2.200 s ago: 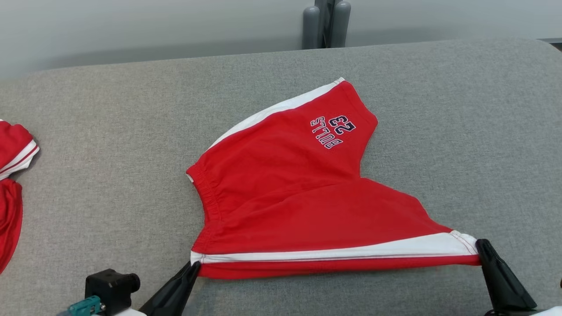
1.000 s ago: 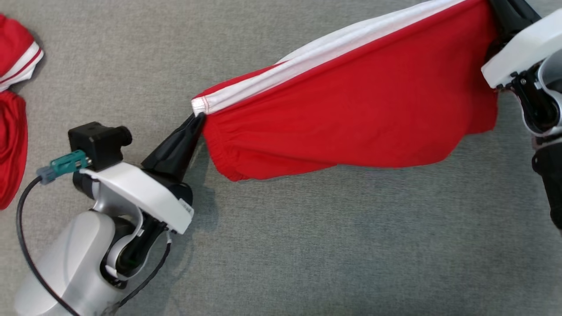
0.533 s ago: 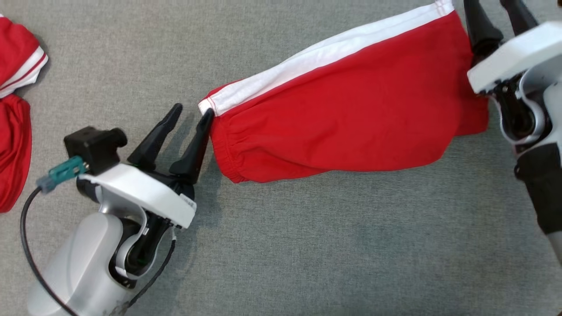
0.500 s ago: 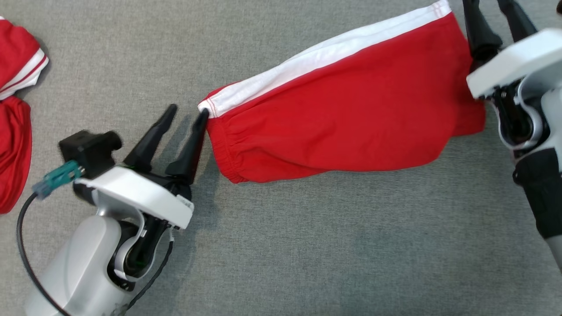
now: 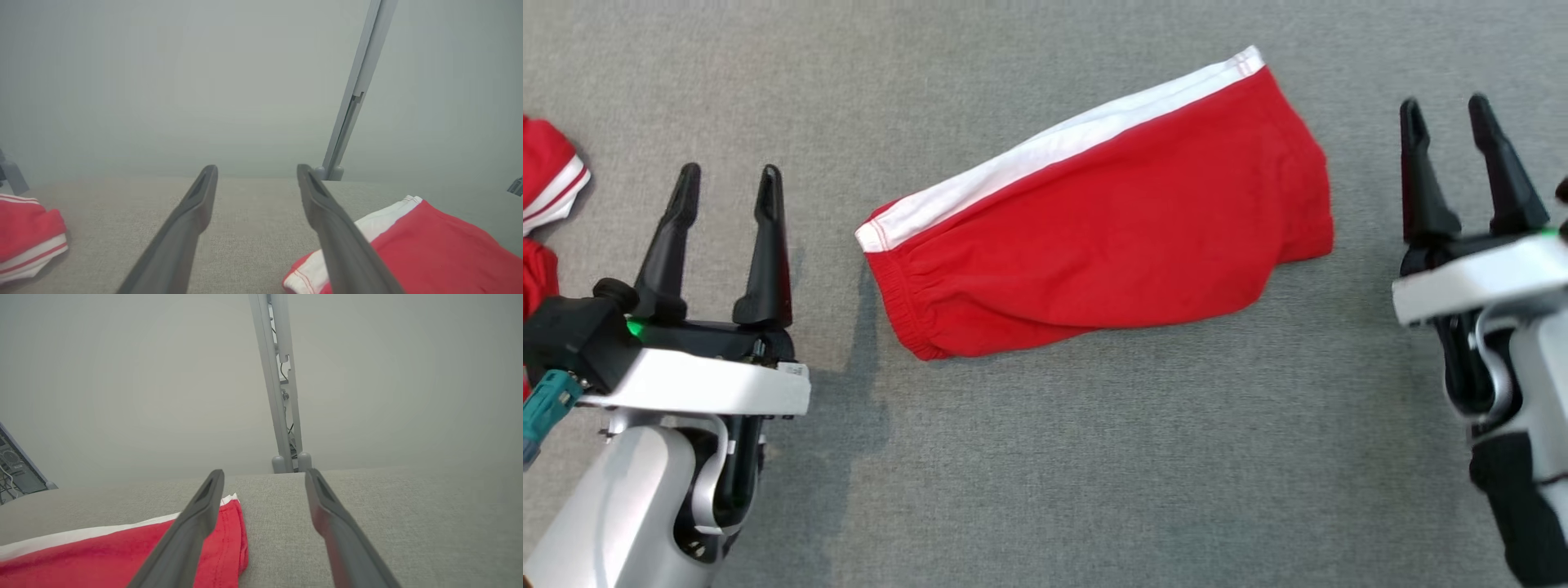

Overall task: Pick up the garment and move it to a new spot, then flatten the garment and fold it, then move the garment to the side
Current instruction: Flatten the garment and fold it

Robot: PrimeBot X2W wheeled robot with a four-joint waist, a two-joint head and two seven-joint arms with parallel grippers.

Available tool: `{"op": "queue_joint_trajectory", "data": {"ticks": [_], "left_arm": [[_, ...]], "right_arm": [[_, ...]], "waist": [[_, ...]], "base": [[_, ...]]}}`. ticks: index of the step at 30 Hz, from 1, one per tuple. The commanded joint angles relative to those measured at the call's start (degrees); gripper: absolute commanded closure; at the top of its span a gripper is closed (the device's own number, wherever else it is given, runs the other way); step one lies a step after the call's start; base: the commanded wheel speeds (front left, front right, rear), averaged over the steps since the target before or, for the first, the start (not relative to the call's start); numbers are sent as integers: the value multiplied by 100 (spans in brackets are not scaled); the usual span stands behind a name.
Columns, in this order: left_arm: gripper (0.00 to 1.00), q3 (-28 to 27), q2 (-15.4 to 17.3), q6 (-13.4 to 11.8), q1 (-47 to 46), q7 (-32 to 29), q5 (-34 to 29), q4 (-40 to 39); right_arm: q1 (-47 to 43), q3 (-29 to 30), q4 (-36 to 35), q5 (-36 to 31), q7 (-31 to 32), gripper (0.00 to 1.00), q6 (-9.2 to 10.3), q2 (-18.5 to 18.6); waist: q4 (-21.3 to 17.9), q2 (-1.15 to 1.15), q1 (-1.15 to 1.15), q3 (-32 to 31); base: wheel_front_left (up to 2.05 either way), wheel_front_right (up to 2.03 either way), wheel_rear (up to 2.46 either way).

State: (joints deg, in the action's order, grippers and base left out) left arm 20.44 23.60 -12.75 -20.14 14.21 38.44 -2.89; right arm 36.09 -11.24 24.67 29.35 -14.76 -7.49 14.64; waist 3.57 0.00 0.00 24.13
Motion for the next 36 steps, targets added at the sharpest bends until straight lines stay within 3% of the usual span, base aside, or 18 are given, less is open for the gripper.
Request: {"op": "queue_joint_trajectory", "data": {"ticks": [1,8,16,28,36], "left_arm": [[0,-49,71,-65,77,38,-150,0],[0,-129,150,-152,262,85,-548,161],[0,-337,-4,15,456,96,-860,364],[0,-495,-217,228,433,98,-1100,474],[0,-597,-351,319,378,98,-1253,476]], "right_arm": [[-294,141,-245,-246,-49,0,-1,-56],[-1444,608,-1365,-1064,167,0,-1,-479],[-2229,850,-2312,-1459,666,0,-1,-828],[-2327,1045,-2629,-1531,927,0,-1,-877],[-1963,1178,-2358,-1469,1102,0,-1,-633]], "waist": [[-114,0,0,-123],[-261,0,0,-320],[-294,0,0,-469],[-138,0,0,-490],[-30,0,0,-414]], "base": [[0,0,0],[0,0,0],[0,0,0],[0,0,0],[0,0,0]]}}
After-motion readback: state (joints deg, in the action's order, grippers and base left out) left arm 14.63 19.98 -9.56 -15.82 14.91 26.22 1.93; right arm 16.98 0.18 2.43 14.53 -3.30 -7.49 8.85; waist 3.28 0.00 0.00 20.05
